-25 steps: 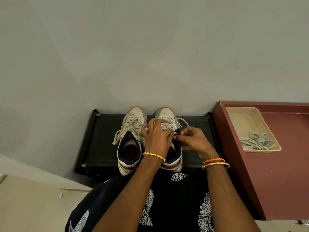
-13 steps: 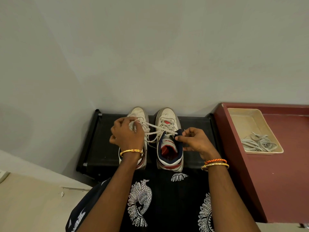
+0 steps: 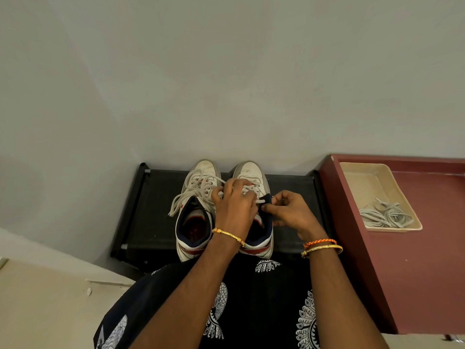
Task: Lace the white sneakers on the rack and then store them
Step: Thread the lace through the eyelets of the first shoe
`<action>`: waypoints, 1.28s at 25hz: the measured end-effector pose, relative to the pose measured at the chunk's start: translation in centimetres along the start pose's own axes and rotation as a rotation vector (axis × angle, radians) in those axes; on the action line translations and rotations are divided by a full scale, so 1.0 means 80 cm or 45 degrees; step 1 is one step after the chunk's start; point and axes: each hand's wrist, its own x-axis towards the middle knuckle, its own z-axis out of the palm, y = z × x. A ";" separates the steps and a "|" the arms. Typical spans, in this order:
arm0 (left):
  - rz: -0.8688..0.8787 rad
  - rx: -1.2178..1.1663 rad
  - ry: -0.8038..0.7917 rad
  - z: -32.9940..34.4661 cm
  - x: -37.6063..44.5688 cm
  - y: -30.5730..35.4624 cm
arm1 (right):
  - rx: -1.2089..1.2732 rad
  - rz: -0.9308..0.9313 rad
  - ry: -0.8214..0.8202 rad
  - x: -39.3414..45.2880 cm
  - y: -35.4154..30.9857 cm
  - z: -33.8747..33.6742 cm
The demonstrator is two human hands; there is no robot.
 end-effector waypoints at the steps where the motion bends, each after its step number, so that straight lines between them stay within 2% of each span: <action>1: -0.031 0.005 -0.014 -0.002 0.000 -0.002 | 0.003 0.007 0.003 0.000 0.000 0.000; 4: 0.021 -0.018 -0.036 -0.008 -0.003 -0.006 | -0.015 0.001 0.003 0.000 0.000 0.002; 7: 0.083 0.092 -0.032 -0.001 -0.006 -0.001 | -0.054 -0.011 0.009 0.001 0.000 0.003; 12: 0.071 -0.049 0.197 -0.008 0.001 0.000 | 0.019 0.024 -0.009 -0.001 0.001 0.002; 14: -0.112 -0.155 0.339 -0.027 -0.001 -0.010 | 0.069 0.041 -0.014 -0.002 0.000 0.001; 17: -0.507 -0.264 0.522 -0.051 -0.005 -0.042 | 0.072 0.043 -0.030 -0.003 0.001 0.001; 20: -0.734 -0.274 0.459 -0.058 -0.007 -0.057 | 0.059 0.033 -0.026 -0.003 0.003 0.002; 22: -0.653 -0.244 0.300 -0.055 -0.007 -0.047 | 0.072 0.030 -0.018 -0.003 0.002 0.004; 25: -0.118 -0.074 0.035 -0.033 -0.005 -0.010 | 0.067 0.010 -0.008 -0.004 0.004 0.005; 27: 0.108 0.075 -0.007 -0.013 -0.004 0.011 | 0.056 -0.008 0.007 -0.005 0.005 0.004; 32: 0.069 0.030 0.062 -0.001 -0.002 0.008 | 0.001 -0.008 0.019 -0.002 0.007 0.002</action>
